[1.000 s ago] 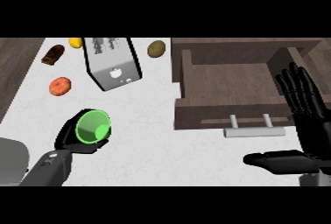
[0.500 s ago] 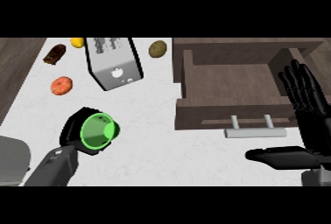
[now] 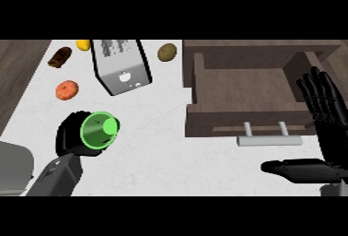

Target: Pick up the cup, place it into the drawer and close the drawer

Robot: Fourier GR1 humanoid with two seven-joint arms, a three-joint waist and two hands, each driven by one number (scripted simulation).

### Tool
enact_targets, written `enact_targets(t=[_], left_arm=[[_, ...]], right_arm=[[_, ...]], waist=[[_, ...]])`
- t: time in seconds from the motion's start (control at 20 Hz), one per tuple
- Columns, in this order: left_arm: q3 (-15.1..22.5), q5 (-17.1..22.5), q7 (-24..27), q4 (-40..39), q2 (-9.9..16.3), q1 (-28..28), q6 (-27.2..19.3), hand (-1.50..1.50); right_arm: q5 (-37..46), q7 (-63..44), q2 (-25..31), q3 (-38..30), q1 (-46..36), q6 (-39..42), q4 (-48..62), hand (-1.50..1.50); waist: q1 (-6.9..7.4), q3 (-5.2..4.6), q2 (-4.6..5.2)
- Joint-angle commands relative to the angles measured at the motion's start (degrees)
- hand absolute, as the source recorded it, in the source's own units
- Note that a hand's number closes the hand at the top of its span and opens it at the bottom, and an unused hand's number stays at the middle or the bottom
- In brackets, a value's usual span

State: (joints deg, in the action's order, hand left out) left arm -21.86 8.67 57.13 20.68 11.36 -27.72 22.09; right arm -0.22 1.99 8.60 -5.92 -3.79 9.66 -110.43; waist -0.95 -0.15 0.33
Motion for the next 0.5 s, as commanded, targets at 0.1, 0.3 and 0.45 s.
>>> enact_targets(t=[0.1,0.3,0.45], left_arm=[[0.9,1.1,4.1,5.8,-1.5,-3.5,3.7,1.5],[4.3,1.2,-3.5,14.6,-4.3,-3.8,0.9,1.5],[6.0,0.3,-7.4,19.0,-4.5,-7.3,-3.7,1.5]], right_arm=[[-0.2,-2.8,0.1,-0.3,-0.6,-0.5,-1.7,-1.5],[-0.6,-1.5,0.1,-1.8,0.0,-0.8,-0.8,-1.5],[-1.5,1.8,0.9,-2.2,3.4,1.8,-0.7,-1.5]], waist=[[0.6,0.1,-0.42],[1.4,0.21,-0.7],[1.07,0.23,-0.66]])
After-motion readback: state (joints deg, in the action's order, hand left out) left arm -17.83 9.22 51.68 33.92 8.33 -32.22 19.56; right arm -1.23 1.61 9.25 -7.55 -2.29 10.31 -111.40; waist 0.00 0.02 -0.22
